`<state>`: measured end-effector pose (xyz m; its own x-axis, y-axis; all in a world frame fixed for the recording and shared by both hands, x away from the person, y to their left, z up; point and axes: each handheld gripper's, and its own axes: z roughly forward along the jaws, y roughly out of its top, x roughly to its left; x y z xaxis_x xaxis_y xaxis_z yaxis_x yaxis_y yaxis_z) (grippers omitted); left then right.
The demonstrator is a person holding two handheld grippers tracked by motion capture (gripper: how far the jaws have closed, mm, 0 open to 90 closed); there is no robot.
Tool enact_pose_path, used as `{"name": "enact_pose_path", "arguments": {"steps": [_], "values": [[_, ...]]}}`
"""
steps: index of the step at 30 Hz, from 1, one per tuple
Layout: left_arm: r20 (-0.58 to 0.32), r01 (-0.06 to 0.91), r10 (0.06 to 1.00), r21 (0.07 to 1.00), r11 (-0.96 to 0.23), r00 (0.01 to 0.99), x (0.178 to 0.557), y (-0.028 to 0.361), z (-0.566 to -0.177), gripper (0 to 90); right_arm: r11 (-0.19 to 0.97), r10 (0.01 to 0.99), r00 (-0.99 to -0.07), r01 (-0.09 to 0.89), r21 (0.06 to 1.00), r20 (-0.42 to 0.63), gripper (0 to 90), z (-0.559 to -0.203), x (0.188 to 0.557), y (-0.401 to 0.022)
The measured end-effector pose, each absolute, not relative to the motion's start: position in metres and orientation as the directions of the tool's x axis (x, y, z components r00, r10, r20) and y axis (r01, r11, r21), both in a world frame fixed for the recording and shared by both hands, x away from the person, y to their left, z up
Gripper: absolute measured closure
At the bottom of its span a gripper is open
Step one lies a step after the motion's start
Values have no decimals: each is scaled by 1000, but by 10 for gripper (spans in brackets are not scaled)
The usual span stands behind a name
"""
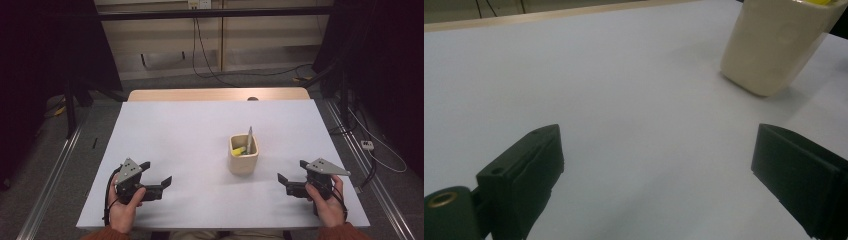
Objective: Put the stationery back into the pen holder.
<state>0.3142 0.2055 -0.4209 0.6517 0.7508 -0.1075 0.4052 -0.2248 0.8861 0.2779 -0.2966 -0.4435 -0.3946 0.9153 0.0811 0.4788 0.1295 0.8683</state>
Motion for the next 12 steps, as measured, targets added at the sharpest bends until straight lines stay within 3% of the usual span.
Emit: {"name": "enact_pose_path", "arguments": {"steps": [12], "values": [[-107,406,749,885,-229,654,317,206,-422,66,113,922,-379,471,875,84,56,-445,279,-299]]}}
